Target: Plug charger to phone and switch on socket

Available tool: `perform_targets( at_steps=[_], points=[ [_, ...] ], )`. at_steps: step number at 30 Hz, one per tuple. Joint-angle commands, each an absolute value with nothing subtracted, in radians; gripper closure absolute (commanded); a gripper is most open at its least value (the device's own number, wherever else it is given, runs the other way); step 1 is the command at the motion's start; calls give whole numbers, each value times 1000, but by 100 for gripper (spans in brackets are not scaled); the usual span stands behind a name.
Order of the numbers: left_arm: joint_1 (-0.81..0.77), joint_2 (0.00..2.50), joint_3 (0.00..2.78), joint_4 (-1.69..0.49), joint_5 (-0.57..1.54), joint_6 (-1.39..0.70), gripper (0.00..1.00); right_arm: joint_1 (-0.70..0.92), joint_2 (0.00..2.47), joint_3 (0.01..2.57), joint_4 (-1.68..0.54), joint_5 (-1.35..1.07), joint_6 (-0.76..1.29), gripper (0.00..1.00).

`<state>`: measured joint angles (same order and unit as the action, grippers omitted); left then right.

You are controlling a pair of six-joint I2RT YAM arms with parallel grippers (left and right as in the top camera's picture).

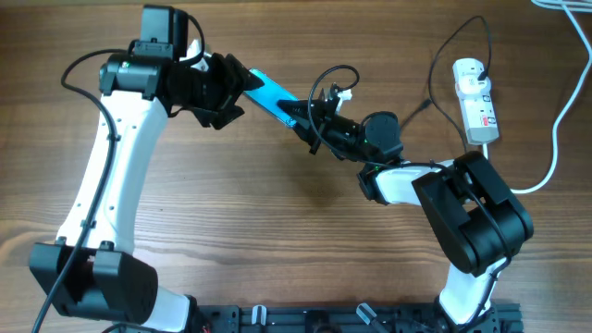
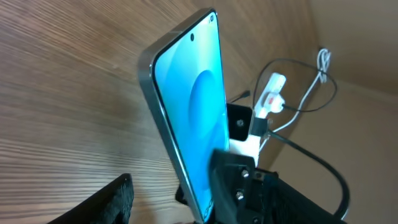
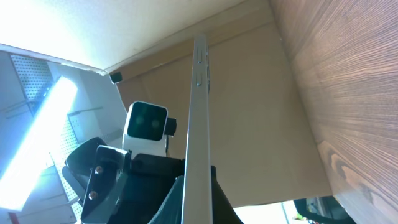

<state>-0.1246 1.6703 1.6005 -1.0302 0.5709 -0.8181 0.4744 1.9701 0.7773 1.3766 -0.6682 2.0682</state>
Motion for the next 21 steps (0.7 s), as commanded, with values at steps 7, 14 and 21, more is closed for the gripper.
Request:
perform_targets(
  at_steps=[7, 14, 21],
  points=[
    [-161, 1682, 1444, -798, 593, -854, 60, 474, 1966, 805, 1404, -651, 2072, 96],
    [-169, 1682, 1437, -732, 569, -854, 68, 474, 1966, 805, 1402, -647, 2072, 96],
    [-208, 1683, 1418, -690, 529, -854, 69, 474, 1966, 805, 1402, -643, 2072, 96]
  ],
)
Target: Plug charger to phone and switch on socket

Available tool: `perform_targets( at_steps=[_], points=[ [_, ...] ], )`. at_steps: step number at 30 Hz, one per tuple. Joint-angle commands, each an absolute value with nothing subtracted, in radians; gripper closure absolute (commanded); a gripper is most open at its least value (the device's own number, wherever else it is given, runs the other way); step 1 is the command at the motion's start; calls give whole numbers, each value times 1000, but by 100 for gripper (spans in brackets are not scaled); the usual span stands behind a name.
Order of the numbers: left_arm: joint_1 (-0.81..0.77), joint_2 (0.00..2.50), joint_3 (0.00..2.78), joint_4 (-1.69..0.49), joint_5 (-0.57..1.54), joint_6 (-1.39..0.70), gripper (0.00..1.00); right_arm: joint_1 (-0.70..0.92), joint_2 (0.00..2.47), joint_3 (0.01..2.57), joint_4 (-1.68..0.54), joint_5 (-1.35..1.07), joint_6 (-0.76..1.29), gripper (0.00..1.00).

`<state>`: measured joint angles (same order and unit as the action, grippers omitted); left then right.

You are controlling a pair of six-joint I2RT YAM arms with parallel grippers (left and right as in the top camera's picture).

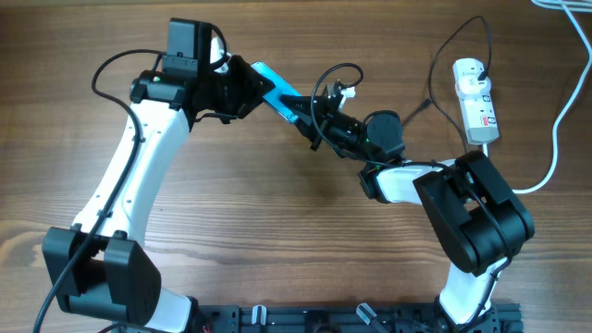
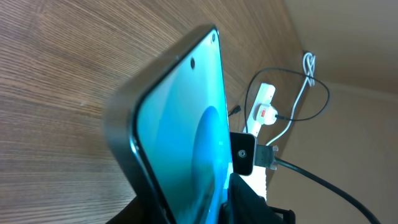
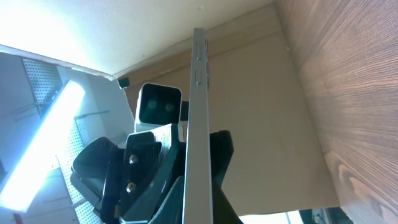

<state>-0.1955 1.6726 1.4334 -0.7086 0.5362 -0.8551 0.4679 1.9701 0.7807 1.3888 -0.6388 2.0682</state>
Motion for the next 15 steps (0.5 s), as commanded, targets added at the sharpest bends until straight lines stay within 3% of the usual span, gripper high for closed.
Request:
perform_targets(
  at_steps=[1, 3, 12, 15],
  points=[
    [-208, 1683, 1414, -686, 525, -854, 68, 474, 1966, 805, 1404, -643, 2072, 96],
    [-208, 1683, 1395, -665, 522, -855, 68, 474, 1966, 805, 1422, -643, 2072, 96],
    [-205, 1683, 1357, -608, 534, -982, 94, 500, 1966, 805, 1334, -643, 2072, 96],
    [-205, 1683, 1357, -609, 546, -1039, 96, 500, 1966, 805, 1322, -643, 2072, 96]
  ],
)
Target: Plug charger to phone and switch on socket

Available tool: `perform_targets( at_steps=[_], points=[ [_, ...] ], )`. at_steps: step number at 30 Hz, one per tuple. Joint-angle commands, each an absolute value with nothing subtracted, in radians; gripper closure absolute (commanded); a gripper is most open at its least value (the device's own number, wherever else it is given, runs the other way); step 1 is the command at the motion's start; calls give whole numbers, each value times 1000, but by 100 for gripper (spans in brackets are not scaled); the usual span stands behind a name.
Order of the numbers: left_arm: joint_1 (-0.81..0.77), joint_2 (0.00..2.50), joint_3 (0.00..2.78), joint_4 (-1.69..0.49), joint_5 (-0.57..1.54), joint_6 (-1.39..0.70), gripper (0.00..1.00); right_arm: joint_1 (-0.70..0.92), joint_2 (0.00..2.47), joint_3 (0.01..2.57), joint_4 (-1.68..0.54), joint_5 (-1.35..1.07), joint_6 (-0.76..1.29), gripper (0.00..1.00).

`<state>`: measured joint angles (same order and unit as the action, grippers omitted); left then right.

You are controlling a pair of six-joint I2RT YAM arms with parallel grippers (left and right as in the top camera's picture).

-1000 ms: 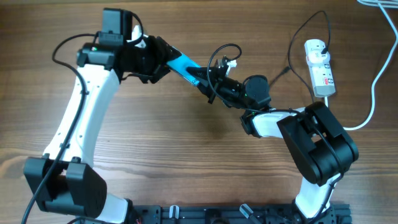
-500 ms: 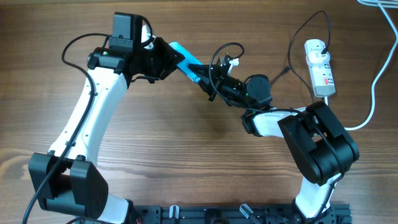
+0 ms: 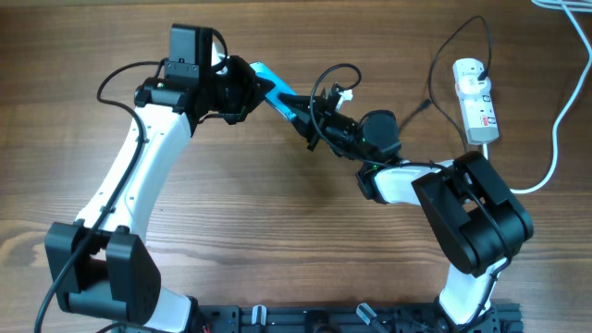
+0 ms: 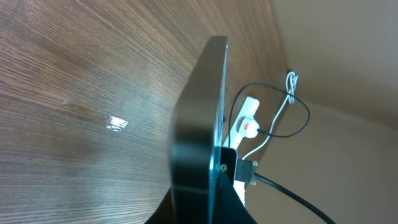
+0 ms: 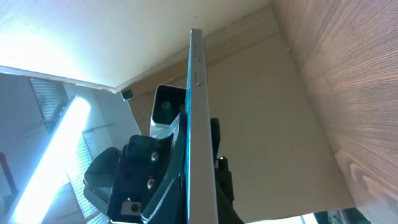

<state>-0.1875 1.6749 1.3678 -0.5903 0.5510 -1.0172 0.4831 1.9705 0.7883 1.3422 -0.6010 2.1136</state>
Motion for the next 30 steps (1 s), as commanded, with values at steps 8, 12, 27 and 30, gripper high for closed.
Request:
perform_targets(
  at_steps=[8, 12, 27, 30],
  points=[
    [-164, 1683, 1357, -605, 574, -1089, 96, 500, 1966, 805, 1230, -665, 2068, 80],
    [-106, 1683, 1357, -603, 613, -1044, 96, 498, 1966, 805, 1073, -656, 1946, 73],
    [20, 1683, 1357, -767, 717, -653, 96, 262, 1408, 921, -262, 43, 941, 27],
    [-22, 1683, 1357, -757, 716, -609, 96, 257, 1444, 1069, -499, 205, 862, 30]
  ],
)
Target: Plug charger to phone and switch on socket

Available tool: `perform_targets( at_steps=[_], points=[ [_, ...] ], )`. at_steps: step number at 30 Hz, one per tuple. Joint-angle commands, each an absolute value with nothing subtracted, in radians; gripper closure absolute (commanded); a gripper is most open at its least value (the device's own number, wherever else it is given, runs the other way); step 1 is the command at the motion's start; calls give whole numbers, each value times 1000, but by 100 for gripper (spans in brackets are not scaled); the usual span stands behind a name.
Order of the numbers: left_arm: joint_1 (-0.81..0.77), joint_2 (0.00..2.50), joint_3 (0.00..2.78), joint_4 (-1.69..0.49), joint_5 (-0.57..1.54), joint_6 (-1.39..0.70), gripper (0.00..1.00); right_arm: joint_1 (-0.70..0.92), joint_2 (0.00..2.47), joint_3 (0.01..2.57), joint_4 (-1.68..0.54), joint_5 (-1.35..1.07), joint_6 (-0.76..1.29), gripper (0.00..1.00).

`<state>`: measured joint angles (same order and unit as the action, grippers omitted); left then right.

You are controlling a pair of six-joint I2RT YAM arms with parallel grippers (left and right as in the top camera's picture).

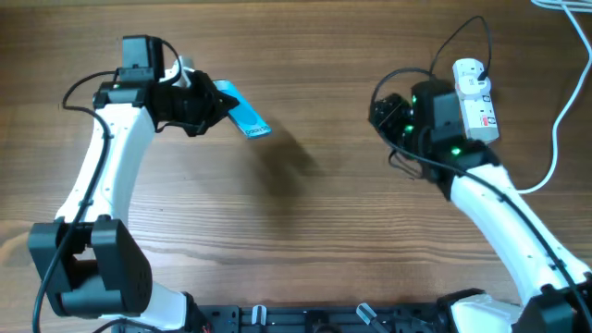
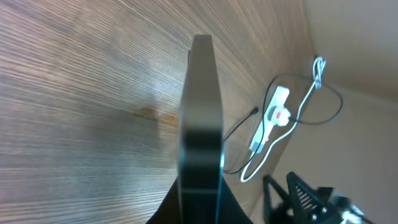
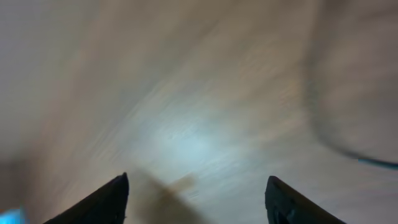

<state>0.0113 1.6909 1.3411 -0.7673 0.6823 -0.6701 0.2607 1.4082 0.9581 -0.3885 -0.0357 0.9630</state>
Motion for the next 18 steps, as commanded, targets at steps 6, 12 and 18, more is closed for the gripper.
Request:
perform_targets(
  at_steps=[6, 12, 18],
  points=[
    [-74, 1683, 1357, -749, 717, -609, 96, 171, 1735, 1291, -614, 269, 856, 34],
    [-83, 1683, 1357, -749, 717, -609, 96, 130, 1981, 1357, -551, 279, 870, 45],
    [-83, 1683, 1357, -749, 717, -609, 96, 91, 2088, 1357, -478, 291, 863, 54]
  ],
)
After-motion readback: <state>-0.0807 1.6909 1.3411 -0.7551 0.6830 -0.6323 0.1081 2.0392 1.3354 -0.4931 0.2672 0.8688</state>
